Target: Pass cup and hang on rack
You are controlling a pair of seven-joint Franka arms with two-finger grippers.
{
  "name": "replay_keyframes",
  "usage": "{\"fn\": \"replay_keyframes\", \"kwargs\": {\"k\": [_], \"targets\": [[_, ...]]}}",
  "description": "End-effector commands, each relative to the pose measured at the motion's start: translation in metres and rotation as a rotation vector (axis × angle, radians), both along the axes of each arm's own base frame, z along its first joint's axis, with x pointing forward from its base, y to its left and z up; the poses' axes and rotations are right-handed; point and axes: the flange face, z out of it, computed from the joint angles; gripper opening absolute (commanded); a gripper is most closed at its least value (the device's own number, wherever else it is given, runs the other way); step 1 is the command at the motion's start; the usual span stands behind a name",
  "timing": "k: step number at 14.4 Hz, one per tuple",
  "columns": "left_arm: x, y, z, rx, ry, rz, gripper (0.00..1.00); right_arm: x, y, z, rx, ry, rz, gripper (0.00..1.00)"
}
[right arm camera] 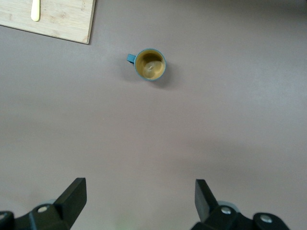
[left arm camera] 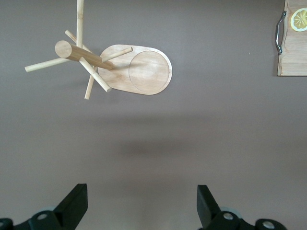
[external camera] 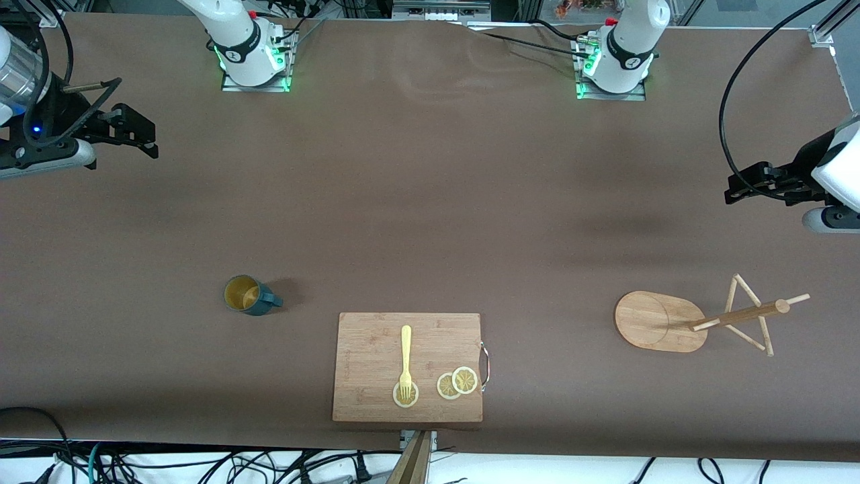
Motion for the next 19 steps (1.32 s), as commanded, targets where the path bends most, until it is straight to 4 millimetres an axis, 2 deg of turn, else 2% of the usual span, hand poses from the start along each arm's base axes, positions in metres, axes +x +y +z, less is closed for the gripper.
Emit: {"fn": "replay_keyframes", "kwargs": {"k": [1,11,15,16,19], "targets": [[0.004,0.003,0.003,0.001,-0.009,0.004,1.0,0.001,-0.001,0.003,0.007,-0.002,-0.013,1.0],[0.005,0.001,0.002,0.001,-0.009,0.001,1.0,0.001,-0.001,0.002,0.007,-0.002,-0.007,1.0],[0.005,0.001,0.002,0.001,-0.009,0.001,1.0,0.008,-0.001,-0.005,0.014,0.002,-0.002,1.0],[0.005,0.001,0.002,0.001,-0.009,0.001,1.0,0.015,0.0,-0.015,0.017,0.004,-0.003,1.0],[0.005,0.001,0.002,0.001,-0.008,0.001,1.0,0.044,0.002,-0.065,0.006,0.058,0.003,1.0]]}}
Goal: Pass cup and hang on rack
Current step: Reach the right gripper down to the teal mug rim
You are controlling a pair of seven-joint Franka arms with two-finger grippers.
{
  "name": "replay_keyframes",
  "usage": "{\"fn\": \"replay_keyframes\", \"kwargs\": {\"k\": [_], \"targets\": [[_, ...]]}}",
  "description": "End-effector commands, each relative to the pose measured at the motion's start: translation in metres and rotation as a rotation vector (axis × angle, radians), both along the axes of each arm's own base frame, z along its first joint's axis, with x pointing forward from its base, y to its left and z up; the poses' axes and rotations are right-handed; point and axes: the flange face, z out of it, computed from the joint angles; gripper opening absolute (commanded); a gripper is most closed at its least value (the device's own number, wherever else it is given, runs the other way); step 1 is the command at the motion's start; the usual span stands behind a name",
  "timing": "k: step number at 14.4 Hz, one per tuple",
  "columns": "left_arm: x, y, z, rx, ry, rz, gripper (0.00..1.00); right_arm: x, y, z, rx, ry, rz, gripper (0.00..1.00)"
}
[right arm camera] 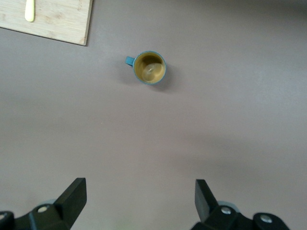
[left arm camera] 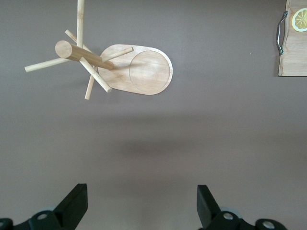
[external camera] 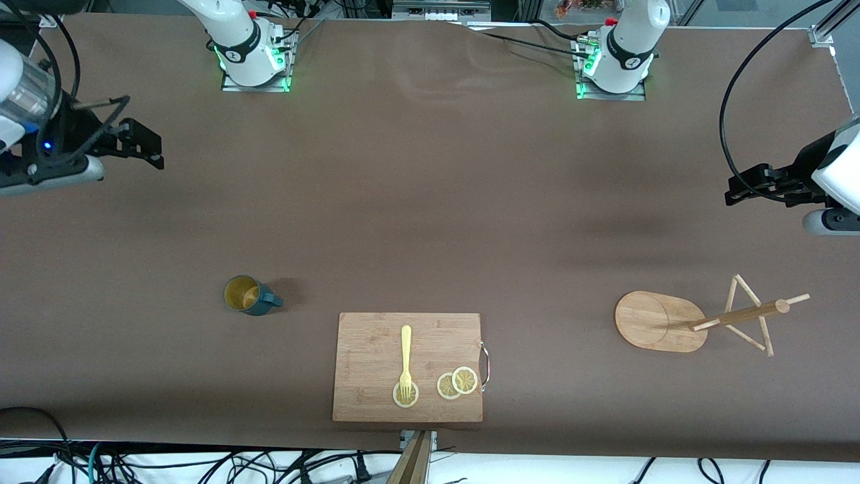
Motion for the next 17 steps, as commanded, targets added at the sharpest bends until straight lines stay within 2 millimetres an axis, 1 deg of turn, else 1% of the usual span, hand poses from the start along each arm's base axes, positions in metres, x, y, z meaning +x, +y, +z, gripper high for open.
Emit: {"fn": "replay_keyframes", "kwargs": {"k": [1,2,3,4,5,6,7,8,10,12,14,16,17], "targets": [[0.004,0.0,0.005,0.001,-0.011,0.0,1.0,0.028,0.001,-0.051,-0.007,0.068,-0.004,1.0],[0.003,0.001,0.004,0.001,-0.01,0.001,1.0,0.039,0.0,-0.085,-0.029,0.119,-0.003,1.0],[0.003,0.0,0.004,0.003,-0.01,0.0,1.0,0.049,-0.002,-0.126,-0.068,0.181,-0.001,1.0],[0.003,0.0,0.004,0.003,-0.01,0.0,1.0,0.055,-0.005,-0.151,-0.076,0.217,0.006,1.0],[0.003,0.0,0.004,0.001,-0.008,0.0,1.0,0.061,-0.007,-0.159,-0.075,0.199,0.003,1.0],[0.005,-0.001,0.001,-0.001,-0.003,-0.002,1.0,0.07,-0.008,-0.172,-0.071,0.174,0.003,1.0],[0.005,-0.001,0.0,-0.001,-0.002,-0.002,1.0,0.079,-0.009,-0.185,-0.066,0.145,0.003,1.0],[0.005,-0.005,0.0,0.0,-0.002,-0.009,1.0,0.089,-0.015,-0.203,-0.058,0.125,0.001,1.0],[0.005,-0.006,0.0,0.002,-0.002,-0.011,1.0,0.114,-0.014,-0.232,-0.041,0.05,0.018,1.0],[0.005,-0.007,-0.001,0.002,0.001,-0.012,1.0,0.131,-0.004,-0.257,-0.036,0.025,0.027,1.0],[0.005,-0.013,-0.001,0.003,0.001,-0.023,1.0,0.137,-0.005,-0.284,-0.033,0.033,0.022,1.0],[0.005,-0.014,-0.001,0.001,0.001,-0.024,1.0,0.138,-0.004,-0.299,-0.034,0.039,0.015,0.99],[0.005,-0.013,-0.002,0.002,0.002,-0.023,1.0,0.137,-0.004,-0.302,-0.034,0.047,0.009,0.99]]}}
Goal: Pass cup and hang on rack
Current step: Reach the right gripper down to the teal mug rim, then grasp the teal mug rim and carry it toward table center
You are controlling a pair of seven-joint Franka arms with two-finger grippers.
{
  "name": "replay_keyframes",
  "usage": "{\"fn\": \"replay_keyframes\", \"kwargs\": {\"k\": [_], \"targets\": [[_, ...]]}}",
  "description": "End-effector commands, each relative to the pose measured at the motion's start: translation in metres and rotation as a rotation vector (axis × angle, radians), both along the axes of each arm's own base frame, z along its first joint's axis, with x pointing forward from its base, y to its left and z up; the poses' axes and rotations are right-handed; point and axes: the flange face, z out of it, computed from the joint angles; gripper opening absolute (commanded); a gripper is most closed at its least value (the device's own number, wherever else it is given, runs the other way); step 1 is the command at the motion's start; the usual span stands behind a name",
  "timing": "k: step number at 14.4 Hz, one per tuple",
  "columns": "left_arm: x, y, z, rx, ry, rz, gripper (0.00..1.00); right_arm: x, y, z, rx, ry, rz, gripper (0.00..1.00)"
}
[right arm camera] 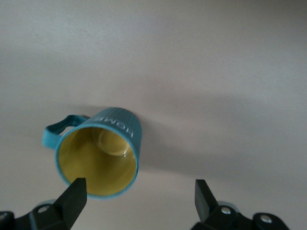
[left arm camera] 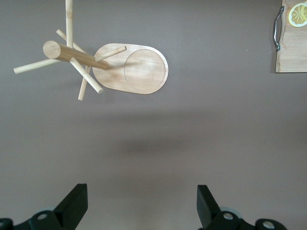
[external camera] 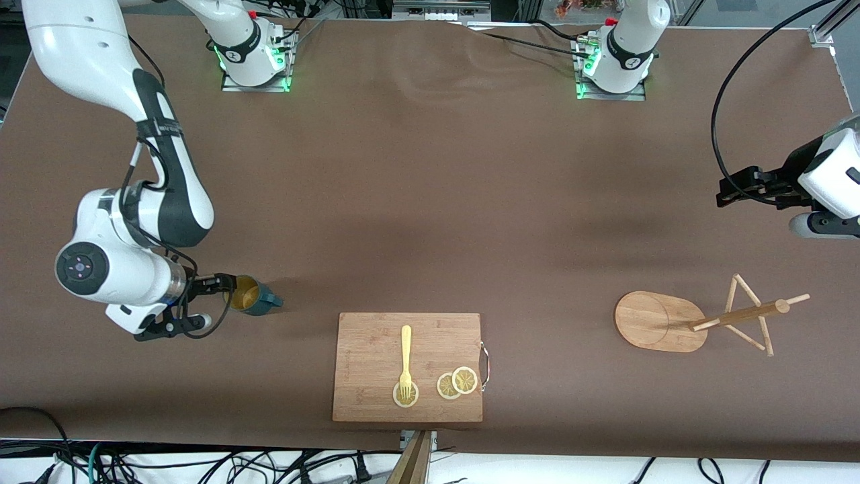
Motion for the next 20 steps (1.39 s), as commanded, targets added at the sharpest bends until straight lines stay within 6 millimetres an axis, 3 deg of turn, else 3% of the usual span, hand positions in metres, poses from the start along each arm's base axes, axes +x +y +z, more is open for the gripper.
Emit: {"fn": "replay_keyframes", "kwargs": {"k": [1,3,10,13,16,18,20], "targets": [[0.003,-0.001,0.004,0.005,-0.007,-0.003,1.0,0.005,0.001,-0.003,0.002,0.0,-0.001,0.99],[0.003,-0.001,0.004,0.003,-0.007,-0.001,1.0,0.001,0.001,-0.014,0.005,0.022,-0.01,0.93],[0.002,-0.017,0.003,0.001,-0.004,-0.03,1.0,-0.004,0.013,-0.035,-0.006,0.053,-0.058,0.36],[0.0,-0.02,0.0,-0.013,0.006,-0.034,1.0,-0.005,0.017,-0.037,-0.009,0.062,-0.076,0.04],[0.0,-0.015,-0.007,-0.013,0.017,-0.028,1.0,-0.005,0.031,-0.025,-0.004,0.055,-0.036,0.0],[-0.001,-0.012,-0.008,-0.013,0.019,-0.025,1.0,-0.009,0.064,-0.005,0.003,0.059,0.013,0.0],[-0.002,-0.01,-0.006,-0.014,0.015,-0.034,1.0,-0.017,0.113,0.012,0.026,0.068,0.065,0.0]]}}
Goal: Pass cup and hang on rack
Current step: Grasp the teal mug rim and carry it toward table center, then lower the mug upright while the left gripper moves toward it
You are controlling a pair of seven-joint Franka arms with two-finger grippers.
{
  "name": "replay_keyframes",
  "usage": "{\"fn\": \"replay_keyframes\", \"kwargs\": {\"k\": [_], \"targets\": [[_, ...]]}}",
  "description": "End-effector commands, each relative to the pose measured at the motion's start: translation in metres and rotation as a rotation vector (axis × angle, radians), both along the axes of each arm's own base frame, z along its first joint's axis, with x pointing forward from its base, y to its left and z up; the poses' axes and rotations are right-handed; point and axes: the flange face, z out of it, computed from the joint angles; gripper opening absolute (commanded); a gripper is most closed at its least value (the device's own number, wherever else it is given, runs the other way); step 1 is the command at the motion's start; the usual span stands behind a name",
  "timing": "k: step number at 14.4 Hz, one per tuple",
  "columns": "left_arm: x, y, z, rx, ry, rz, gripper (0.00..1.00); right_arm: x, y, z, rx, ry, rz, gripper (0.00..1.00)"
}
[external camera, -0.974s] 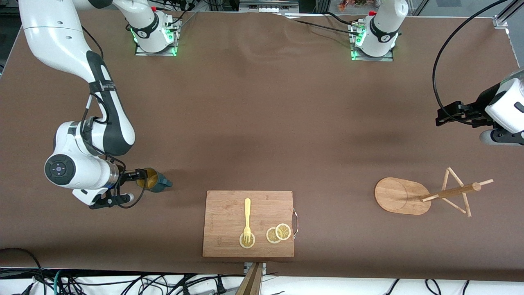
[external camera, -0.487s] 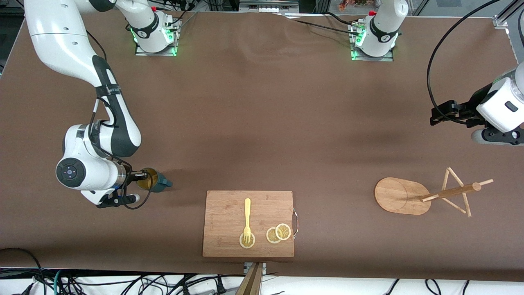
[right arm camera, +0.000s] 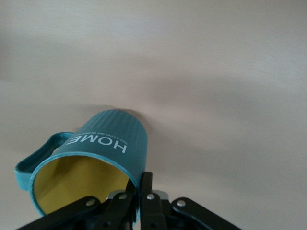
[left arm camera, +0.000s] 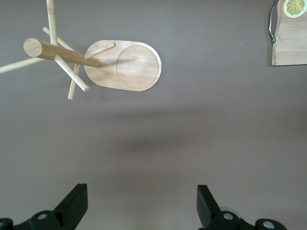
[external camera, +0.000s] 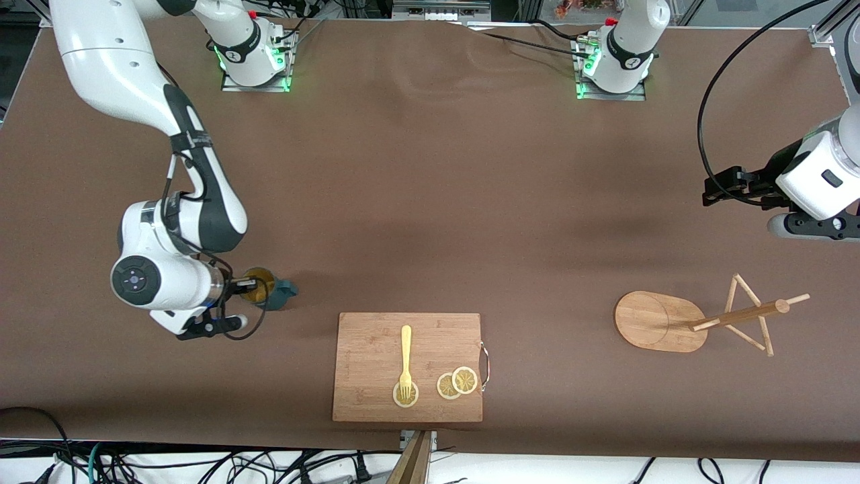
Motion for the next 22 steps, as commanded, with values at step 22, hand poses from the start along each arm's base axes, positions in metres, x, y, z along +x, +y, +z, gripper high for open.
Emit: {"fn": "replay_keyframes", "kwargs": {"k": [22], "targets": [[0.004,0.044,-0.063,-0.245,0.061,-0.608,1.0,-0.236,0.485,-0.028,0.13,-0.048,-0.278,0.0]]}}
